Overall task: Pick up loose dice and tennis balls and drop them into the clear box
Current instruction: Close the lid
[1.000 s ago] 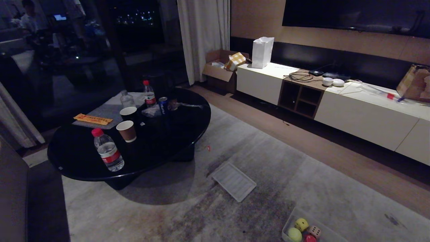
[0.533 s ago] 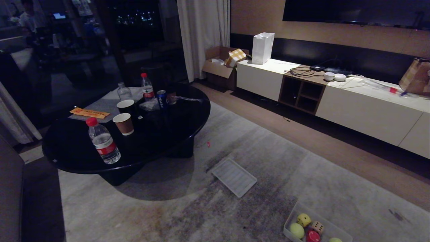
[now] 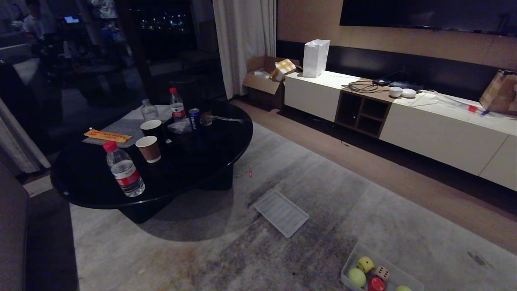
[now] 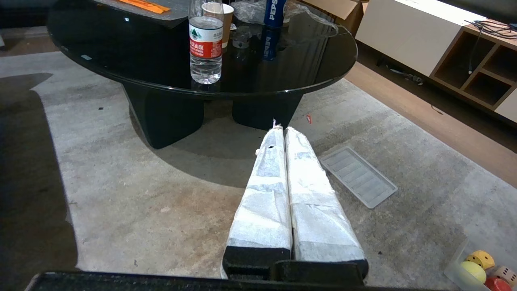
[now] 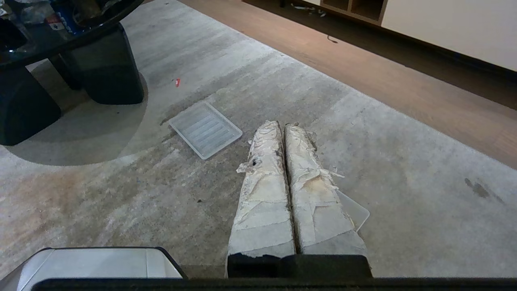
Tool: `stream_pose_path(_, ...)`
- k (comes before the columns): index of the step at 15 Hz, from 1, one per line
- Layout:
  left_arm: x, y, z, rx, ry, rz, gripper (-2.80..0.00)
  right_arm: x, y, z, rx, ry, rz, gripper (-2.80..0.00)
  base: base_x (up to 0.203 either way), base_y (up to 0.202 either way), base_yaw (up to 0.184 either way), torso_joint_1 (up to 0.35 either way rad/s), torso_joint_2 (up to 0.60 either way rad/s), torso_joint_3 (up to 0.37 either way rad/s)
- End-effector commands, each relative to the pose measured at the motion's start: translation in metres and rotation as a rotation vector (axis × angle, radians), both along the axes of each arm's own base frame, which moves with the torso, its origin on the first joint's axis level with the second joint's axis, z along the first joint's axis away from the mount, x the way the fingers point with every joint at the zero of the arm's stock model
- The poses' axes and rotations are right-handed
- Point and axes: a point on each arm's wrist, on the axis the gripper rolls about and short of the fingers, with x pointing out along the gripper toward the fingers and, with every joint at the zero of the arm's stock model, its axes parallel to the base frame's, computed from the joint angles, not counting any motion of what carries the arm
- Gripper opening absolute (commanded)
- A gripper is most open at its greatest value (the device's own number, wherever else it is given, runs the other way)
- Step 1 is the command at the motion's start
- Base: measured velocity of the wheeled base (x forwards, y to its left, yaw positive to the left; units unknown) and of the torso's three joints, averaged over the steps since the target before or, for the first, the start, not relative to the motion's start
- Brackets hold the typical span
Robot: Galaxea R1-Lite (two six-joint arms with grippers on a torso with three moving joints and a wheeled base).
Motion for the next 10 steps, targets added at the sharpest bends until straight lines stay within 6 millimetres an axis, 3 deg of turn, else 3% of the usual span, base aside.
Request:
stream_pose_path(1, 0.0002, 0.0000, -0.0004, -0.001, 0.002, 0.000, -2.80, 0.0001, 0.0000, -0.0001, 0.000, 0.002, 0.000, -2.80, 0.000, 0.000, 0.000, 0.000, 0.00, 0.000)
stream_pose_path(6, 0.0002, 0.0000, -0.0004, -0.001, 0.002, 0.000, -2.80, 0.0001, 0.0000, -0.0001, 0.000, 0.002, 0.000, -2.80, 0.000, 0.000, 0.000, 0.000, 0.00, 0.000)
stream_pose_path(10, 0.0002, 0.0000, -0.0004, -0.001, 0.002, 0.000, -2.80, 0.0001, 0.0000, -0.0001, 0.000, 0.002, 0.000, -2.80, 0.000, -0.004, 0.123, 0.002, 0.00, 0.004)
